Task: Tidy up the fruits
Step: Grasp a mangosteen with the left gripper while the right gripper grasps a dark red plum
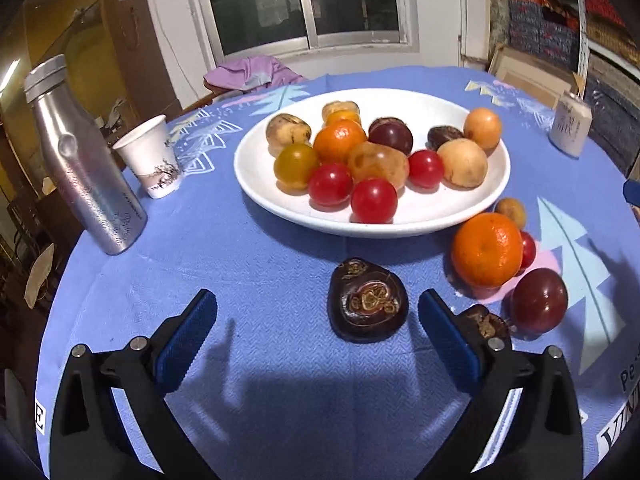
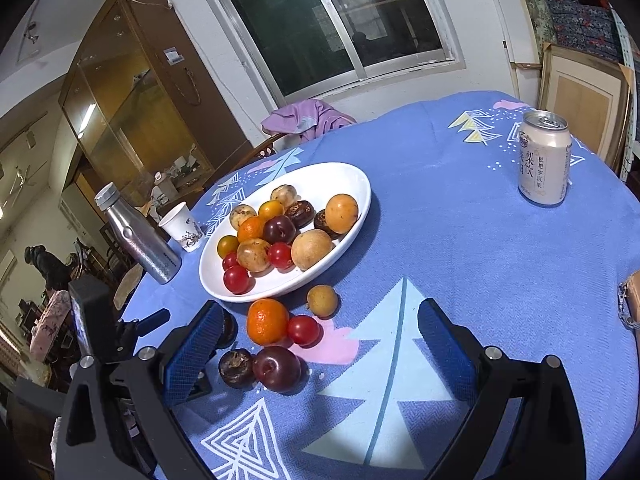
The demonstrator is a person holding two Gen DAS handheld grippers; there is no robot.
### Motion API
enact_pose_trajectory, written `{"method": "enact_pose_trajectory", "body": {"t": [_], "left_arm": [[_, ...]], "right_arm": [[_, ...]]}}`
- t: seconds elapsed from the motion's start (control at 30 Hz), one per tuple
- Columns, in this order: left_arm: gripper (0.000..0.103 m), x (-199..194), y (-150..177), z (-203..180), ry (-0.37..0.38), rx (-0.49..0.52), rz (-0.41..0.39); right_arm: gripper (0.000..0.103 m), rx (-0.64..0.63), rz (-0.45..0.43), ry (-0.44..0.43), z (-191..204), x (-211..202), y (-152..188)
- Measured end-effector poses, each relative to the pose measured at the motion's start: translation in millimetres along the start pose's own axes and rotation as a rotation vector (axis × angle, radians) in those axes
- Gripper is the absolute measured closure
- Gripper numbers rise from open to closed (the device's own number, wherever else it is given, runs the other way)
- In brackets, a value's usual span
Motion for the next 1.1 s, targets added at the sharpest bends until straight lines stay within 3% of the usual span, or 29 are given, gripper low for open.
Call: {"method": "enact_pose_trajectory", "body": {"t": [0.2,0.27,0.33,0.5,0.6,0.7,1.1], "left_arm": [[0.004,15.2,-2.7,10.0,0.033,-0.062,0.047],[0.009,20.1,-3.8,10.6,0.053,-0.075,0.061],[0.032,24.2,-4.7,8.7,0.093,-0.081,0.074],[0.056,25.7,-5.7,4.9,0.144,-0.072,0.076],[0.057,22.3,-3.8,1.9,0.141,-0.054,0.074],[0.057,19.5,-1.3,7.7,0.149,-0.074,0.081],[0.057,16.7,3.0,22.2,0.139,-0.128,0.084]], "right_arm": [[0.004,-0.031,0.037,-0.029,8.1,5.2,5.1],[0.005,-0.047,0.051,-0.047,11.6,6.5,7.2],[0.009,-0.045,0.065,-0.063,12.9,8.3,9.1],[0.032,-0.018,0.129,-0.108,10.8,16.1,14.1],[0.045,-0.013,0.176,-0.133,12.5,23.1,20.2],[0.051,-0.030,0.211,-0.138,17.3,29.9,26.9],[0.051,-0.120,0.225,-0.079,31.8,45.3,41.8]]}}
Point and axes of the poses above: each gripper's, at about its wrist camera, not at the fingertips, and x roughly the way its jaws point, z to its left, y to its underside, the point moved 1 cm from there along x, roughly the way its jaws point, and after that the axes turned 3 degrees about -z, right-handed, at the moved point
